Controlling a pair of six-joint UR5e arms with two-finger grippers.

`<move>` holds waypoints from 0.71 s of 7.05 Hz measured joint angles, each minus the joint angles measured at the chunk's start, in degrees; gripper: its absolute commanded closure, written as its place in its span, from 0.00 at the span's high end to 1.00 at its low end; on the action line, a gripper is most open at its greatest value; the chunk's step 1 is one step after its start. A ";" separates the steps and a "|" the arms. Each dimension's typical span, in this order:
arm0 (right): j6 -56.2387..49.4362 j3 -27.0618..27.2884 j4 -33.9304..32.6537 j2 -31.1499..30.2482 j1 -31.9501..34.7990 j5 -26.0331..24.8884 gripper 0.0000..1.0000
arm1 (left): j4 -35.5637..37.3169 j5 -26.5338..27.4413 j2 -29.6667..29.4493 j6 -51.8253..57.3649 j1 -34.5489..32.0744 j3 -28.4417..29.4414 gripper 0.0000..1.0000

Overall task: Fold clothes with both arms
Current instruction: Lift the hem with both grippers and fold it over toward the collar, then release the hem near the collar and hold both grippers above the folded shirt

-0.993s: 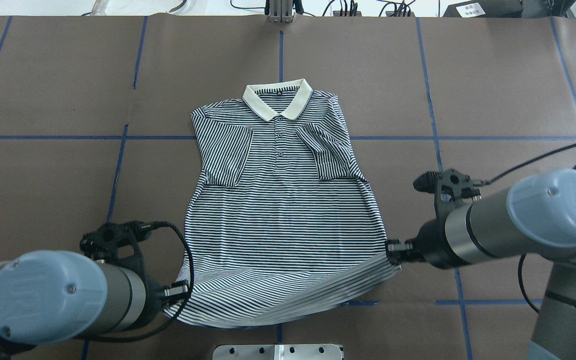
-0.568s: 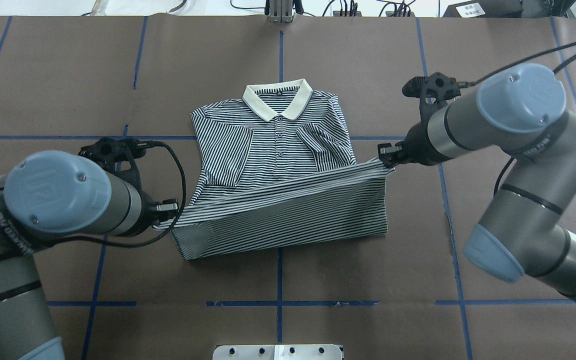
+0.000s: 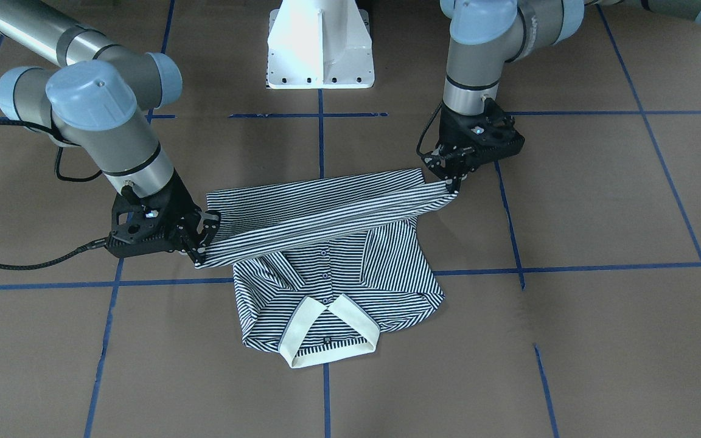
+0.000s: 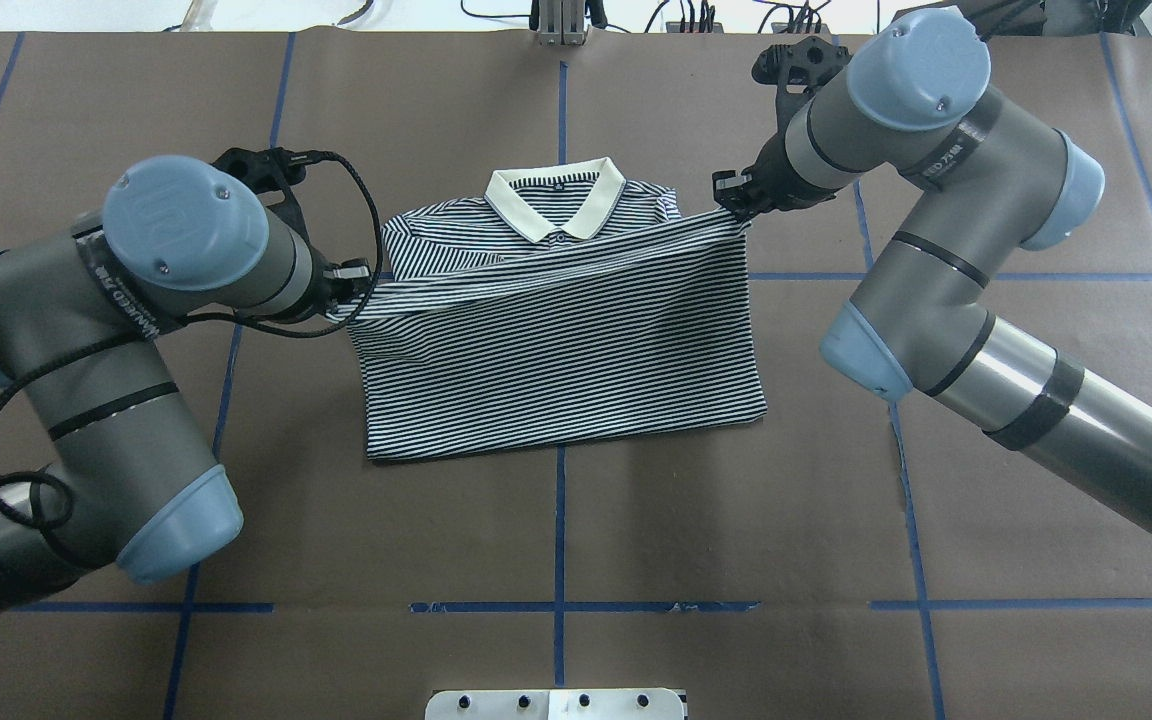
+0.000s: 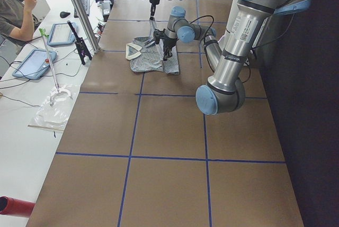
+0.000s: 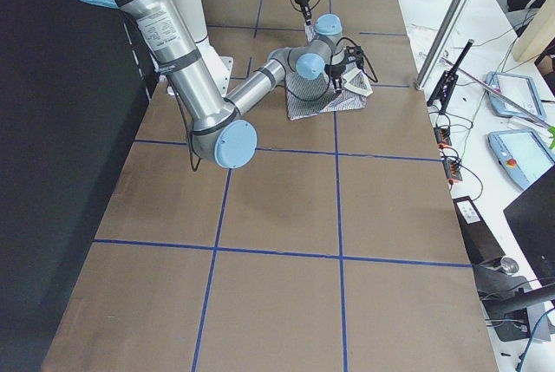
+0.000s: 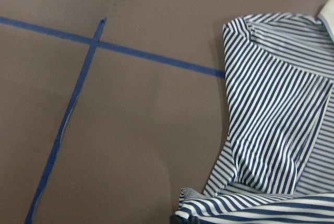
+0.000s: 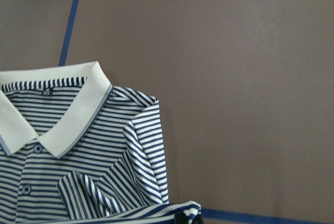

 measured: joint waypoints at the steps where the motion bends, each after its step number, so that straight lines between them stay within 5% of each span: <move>1: -0.01 -5.86 2.88 3.03 0.64 -0.38 0.00 | -4.10 -0.01 -1.75 0.57 -2.25 5.30 0.00; 3: 0.01 -16.23 7.86 8.15 1.42 -0.79 0.00 | -12.23 0.06 -5.35 2.42 -5.44 15.81 0.00; 5: 0.01 -21.13 9.63 10.14 1.79 -0.91 0.00 | -18.58 0.15 -6.84 2.91 -6.36 22.76 0.00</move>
